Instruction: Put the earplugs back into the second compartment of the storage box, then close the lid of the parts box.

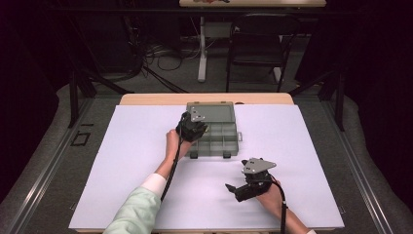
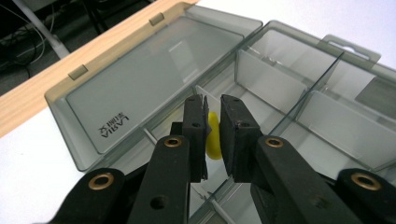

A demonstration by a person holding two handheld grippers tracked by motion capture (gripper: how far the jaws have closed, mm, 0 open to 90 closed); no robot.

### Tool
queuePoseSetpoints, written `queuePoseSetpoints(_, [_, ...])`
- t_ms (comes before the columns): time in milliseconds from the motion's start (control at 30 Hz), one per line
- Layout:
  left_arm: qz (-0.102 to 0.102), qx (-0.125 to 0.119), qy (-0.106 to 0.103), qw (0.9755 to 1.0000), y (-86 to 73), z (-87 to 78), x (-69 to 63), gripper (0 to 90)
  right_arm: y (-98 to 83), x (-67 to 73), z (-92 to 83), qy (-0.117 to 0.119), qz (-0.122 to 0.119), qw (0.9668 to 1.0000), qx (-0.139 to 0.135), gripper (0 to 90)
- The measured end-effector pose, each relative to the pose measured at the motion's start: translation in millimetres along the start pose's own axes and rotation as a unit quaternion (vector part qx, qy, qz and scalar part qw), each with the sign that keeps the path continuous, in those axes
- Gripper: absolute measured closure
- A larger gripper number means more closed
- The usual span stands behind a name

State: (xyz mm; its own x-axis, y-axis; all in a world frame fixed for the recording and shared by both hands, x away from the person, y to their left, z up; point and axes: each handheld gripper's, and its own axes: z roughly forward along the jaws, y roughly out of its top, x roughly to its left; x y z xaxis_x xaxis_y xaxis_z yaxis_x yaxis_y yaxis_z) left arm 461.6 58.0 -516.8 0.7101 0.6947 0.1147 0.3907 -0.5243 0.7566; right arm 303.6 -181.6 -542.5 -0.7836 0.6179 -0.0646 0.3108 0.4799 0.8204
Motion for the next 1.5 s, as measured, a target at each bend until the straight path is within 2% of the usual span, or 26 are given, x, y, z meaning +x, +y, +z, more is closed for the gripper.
queuePoseSetpoints(67, [-0.002,0.005,0.001,1.0000,-1.1,2.1,0.6,76.2,-0.1,0.4,0.1,0.001,-0.001,1.0000,0.001,0.0])
queuePoseSetpoints(233, [-0.016,0.001,-0.004,0.9999,-2.1,-0.1,5.2,52.8,-0.5,-0.5,-1.0,-0.001,0.001,1.0000,-0.001,0.0])
queuePoseSetpoints(400, [-0.027,0.002,-0.012,0.9996,-1.0,-9.8,8.5,29.2,0.0,-1.0,-0.4,0.000,0.002,1.0000,-0.001,0.0])
queuePoseSetpoints(533, [-0.019,0.009,-0.022,0.9995,-0.7,-16.6,11.1,14.9,-0.4,-1.1,0.5,0.002,0.002,1.0000,0.001,0.0])
queuePoseSetpoints(667, [-0.016,0.003,-0.019,0.9997,0.2,-22.2,11.1,12.2,0.0,-1.7,-0.3,0.000,0.002,1.0000,0.000,0.0])
queuePoseSetpoints(933, [-0.006,0.019,-0.016,0.9997,-0.3,-27.4,7.4,0.2,0.6,-0.9,-0.8,-0.001,0.001,1.0000,-0.001,0.0])
queuePoseSetpoints(1133, [0.011,0.048,-0.014,0.9987,-5.7,-21.3,3.9,0.0,-0.2,-2.3,-0.7,0.001,0.004,1.0000,-0.001,0.0])
queuePoseSetpoints(1333, [0.010,0.068,-0.010,0.9976,-10.2,-13.7,0.6,0.0,1.4,-1.4,-0.2,0.002,0.002,1.0000,-0.002,0.0])
queuePoseSetpoints(1433, [0.017,0.077,-0.012,0.9968,-11.8,-10.3,-1.6,0.1,1.2,-1.8,1.4,0.003,0.003,1.0000,0.000,0.0])
queuePoseSetpoints(1500, [0.023,0.080,-0.009,0.9965,-13.2,-9.4,-3.6,4.0,1.5,-1.1,2.1,0.004,0.003,1.0000,0.001,0.0])
